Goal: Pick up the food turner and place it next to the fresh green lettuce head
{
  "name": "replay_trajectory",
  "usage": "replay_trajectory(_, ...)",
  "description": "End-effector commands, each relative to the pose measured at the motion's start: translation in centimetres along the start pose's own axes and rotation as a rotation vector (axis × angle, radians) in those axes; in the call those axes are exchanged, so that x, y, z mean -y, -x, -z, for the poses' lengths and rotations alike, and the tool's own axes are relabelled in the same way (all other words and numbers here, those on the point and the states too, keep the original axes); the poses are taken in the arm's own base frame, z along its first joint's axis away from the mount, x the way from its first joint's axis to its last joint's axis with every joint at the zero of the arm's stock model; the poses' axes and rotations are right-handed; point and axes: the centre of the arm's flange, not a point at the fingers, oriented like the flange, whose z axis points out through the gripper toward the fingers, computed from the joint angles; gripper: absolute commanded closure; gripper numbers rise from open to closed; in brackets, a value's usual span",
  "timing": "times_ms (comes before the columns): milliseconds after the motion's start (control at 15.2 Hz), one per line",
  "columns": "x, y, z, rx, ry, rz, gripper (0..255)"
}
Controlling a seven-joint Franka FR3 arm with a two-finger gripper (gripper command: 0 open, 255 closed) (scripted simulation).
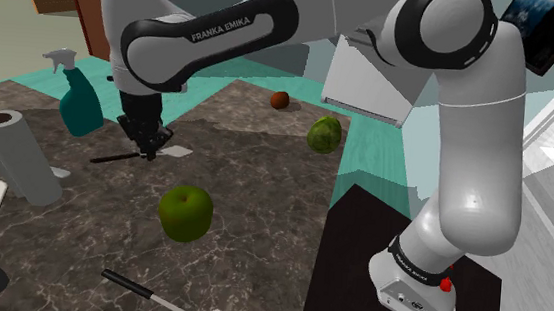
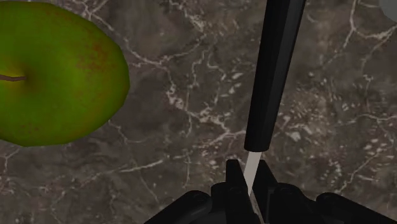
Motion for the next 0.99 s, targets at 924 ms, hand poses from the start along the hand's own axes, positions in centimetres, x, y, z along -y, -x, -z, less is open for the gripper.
replay_trajectory(924,0.0,0.6,8.4,0.000,0.000,0.000,255)
